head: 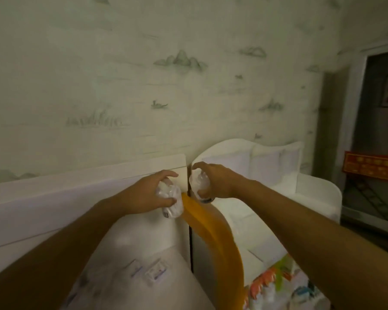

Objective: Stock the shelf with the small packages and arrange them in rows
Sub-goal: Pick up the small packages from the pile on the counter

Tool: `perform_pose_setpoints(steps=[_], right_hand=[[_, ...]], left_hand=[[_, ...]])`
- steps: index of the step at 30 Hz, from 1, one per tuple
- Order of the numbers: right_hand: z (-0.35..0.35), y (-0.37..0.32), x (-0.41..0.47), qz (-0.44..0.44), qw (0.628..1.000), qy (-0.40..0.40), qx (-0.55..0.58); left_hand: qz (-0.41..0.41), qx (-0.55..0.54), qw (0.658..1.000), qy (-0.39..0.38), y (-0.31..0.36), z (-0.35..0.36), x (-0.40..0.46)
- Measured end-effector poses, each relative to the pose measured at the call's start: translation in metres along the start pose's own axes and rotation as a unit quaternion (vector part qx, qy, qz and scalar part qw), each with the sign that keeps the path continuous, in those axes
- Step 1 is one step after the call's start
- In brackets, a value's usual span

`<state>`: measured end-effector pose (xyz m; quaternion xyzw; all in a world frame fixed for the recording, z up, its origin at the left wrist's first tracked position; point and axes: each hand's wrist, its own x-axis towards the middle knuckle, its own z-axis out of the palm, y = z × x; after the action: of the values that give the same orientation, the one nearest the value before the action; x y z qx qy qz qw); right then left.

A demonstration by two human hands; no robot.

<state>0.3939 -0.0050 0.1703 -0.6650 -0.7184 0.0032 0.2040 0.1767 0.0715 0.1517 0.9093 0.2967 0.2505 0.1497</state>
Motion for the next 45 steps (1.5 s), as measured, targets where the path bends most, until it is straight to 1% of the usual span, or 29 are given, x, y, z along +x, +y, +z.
perform_pose_setpoints(steps=[4, 6, 10, 15, 19, 22, 25, 30, 35, 39, 43, 45], right_hand=[[-0.014, 0.063, -0.024, 0.005, 1.000, -0.023, -0.001], [-0.023, 0.097, -0.038, 0.005, 0.999, -0.036, 0.005], [-0.039, 0.164, -0.066, 0.019, 0.999, -0.037, 0.019], [-0.039, 0.236, -0.090, 0.031, 0.997, -0.049, 0.053], [-0.011, 0.275, -0.097, 0.052, 0.993, -0.073, 0.082], [0.015, 0.293, -0.092, 0.060, 0.988, -0.107, 0.090], [0.033, 0.307, -0.076, 0.062, 0.986, -0.128, 0.083], [0.054, 0.316, -0.035, 0.067, 0.983, -0.161, 0.061], [0.070, 0.317, 0.004, 0.056, 0.981, -0.182, 0.043], [0.092, 0.321, 0.024, 0.044, 0.980, -0.191, 0.041], [0.115, 0.328, 0.035, 0.026, 0.973, -0.226, 0.041], [0.126, 0.332, 0.041, 0.016, 0.970, -0.236, 0.051]], left_hand=[[0.014, -0.018, 1.000, 0.000, 0.045, 0.040, 0.043], [0.014, -0.003, 1.000, -0.010, 0.066, 0.060, 0.064], [0.000, 0.032, 0.999, -0.036, 0.100, 0.098, 0.105], [-0.036, 0.123, 0.984, -0.120, 0.127, 0.160, 0.132], [-0.032, 0.201, 0.957, -0.206, 0.127, 0.201, 0.133], [-0.033, 0.300, 0.920, -0.250, 0.120, 0.217, 0.136], [-0.036, 0.342, 0.895, -0.283, 0.107, 0.230, 0.149], [-0.058, 0.344, 0.880, -0.324, 0.082, 0.245, 0.179], [-0.076, 0.330, 0.876, -0.344, 0.051, 0.264, 0.205], [-0.085, 0.327, 0.857, -0.388, 0.037, 0.279, 0.215], [-0.100, 0.343, 0.832, -0.424, 0.033, 0.293, 0.213], [-0.113, 0.343, 0.828, -0.429, 0.030, 0.299, 0.212]])
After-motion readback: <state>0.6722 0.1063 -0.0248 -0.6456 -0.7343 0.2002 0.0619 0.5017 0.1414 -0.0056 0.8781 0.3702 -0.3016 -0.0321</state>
